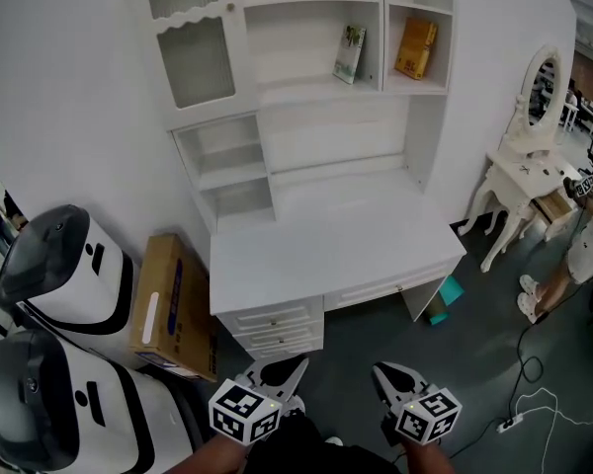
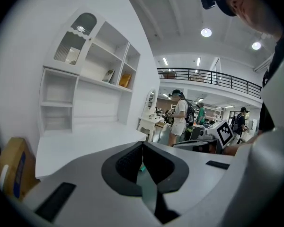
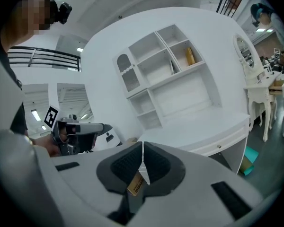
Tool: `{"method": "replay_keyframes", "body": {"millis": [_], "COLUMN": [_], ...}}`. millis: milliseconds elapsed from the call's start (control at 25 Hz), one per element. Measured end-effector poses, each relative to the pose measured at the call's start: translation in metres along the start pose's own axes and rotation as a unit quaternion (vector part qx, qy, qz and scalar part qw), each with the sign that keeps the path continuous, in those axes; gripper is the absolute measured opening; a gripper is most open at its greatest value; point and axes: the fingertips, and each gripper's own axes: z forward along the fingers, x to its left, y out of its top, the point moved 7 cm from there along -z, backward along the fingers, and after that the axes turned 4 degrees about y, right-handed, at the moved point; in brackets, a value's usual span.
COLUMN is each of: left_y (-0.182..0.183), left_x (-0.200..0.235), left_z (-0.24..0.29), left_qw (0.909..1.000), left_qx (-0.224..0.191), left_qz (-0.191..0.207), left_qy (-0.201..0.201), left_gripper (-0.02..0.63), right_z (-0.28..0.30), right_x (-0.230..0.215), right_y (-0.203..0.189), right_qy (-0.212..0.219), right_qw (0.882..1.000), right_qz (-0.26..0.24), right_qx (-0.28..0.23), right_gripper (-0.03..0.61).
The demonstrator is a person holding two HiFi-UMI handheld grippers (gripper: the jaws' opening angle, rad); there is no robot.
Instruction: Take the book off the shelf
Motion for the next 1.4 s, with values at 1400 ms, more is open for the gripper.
{"method": "replay_keyframes", "body": {"millis": [1400], "left_y": [0.156], "left_x": [0.242], "left_z": [0.180], "left_qw": [0.9974], "left_qx": [-0.044], "left_qz": [0.036], "left_qy": [-0.044], "left_gripper": [0.011], "right_z": [0.250], "right_x": [-0.116], "right_y": [0.161], "right_qy": [-0.035], "right_qw": [0.998], "right_qz": [-0.043], "right_qx": [-0.034], "right_gripper": [0.031]}}
